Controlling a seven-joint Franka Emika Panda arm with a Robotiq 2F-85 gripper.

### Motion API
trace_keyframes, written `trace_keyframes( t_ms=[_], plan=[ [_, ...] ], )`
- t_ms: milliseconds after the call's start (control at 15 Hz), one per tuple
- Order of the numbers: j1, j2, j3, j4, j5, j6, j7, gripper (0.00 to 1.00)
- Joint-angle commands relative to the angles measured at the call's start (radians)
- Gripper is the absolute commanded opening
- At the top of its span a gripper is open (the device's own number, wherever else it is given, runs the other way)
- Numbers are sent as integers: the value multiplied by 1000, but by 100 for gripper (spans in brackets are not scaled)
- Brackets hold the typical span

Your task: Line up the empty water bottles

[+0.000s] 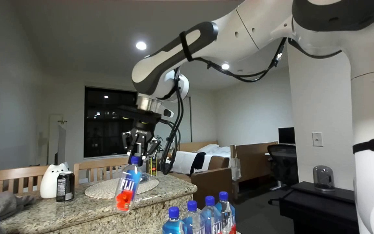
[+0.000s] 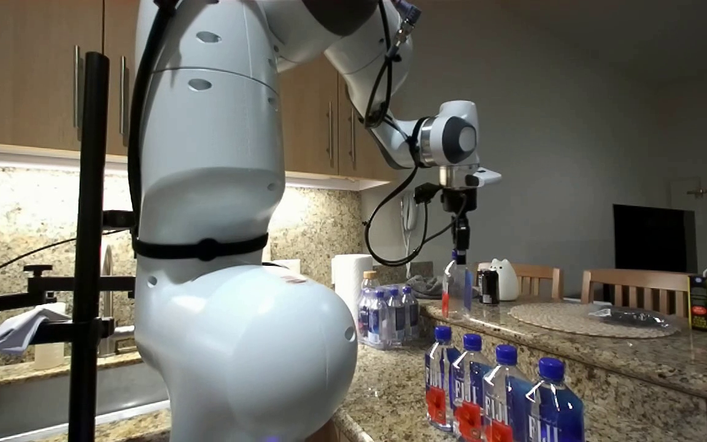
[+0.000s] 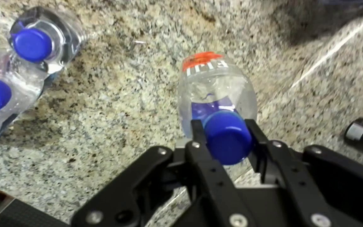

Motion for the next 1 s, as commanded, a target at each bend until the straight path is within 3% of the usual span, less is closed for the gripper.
trace_keyframes(
  t_ms=[0, 67, 533, 600, 933],
  plan=[
    [33, -3, 36, -16, 62, -33, -150, 10],
    [20, 8, 33, 0, 21, -11, -58, 35],
    [35, 14, 43, -2, 26, -16, -102, 35],
    [35, 14, 43, -2, 26, -16, -102, 10],
    [78, 52, 98, 2, -97, -73, -75, 10]
  ],
)
